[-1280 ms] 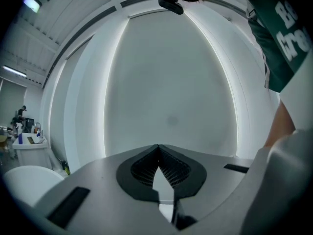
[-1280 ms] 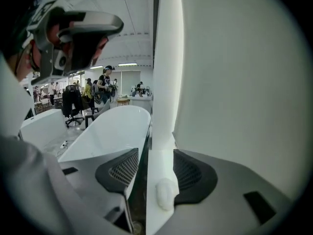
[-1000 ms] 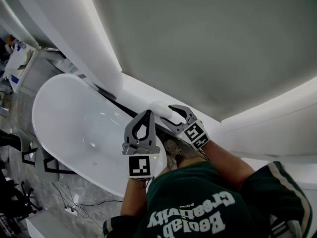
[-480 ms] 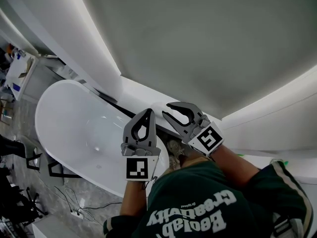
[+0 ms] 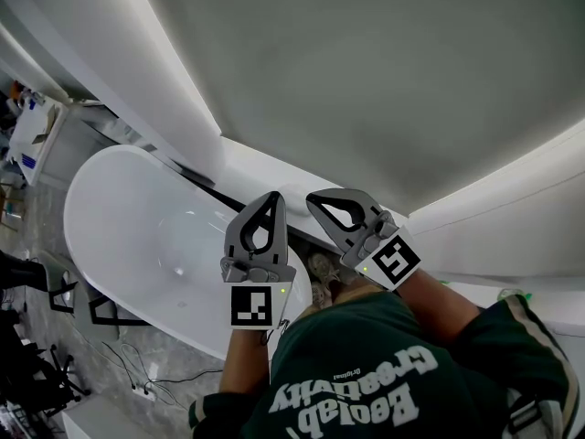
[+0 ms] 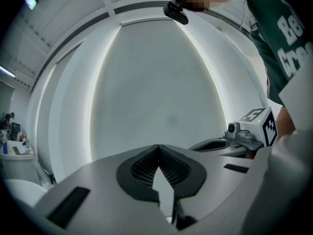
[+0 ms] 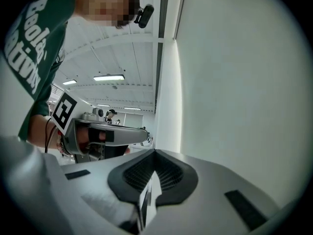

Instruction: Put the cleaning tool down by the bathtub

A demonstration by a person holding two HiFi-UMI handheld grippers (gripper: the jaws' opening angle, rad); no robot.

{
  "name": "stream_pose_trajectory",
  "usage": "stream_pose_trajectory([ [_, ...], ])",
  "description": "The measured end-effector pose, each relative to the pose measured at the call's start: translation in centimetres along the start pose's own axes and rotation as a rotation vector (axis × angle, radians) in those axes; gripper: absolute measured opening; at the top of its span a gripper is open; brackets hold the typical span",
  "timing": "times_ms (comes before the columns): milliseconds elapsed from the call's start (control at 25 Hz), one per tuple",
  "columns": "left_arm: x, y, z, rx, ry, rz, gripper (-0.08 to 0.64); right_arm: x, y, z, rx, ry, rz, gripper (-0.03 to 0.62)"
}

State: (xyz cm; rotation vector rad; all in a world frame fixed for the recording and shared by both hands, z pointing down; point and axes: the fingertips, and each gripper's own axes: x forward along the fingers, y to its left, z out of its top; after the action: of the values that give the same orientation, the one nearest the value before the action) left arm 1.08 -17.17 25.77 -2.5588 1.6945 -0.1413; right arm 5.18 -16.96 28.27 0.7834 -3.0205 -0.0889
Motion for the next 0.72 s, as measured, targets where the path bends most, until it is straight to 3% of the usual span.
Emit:
stream_pose_trajectory([
  [720,-0.33,-0.14,-0.12,-0.01,0.014,0.006,0.008,0.26,0.69,0.95,-0.072,0.028,0.013,0.015],
])
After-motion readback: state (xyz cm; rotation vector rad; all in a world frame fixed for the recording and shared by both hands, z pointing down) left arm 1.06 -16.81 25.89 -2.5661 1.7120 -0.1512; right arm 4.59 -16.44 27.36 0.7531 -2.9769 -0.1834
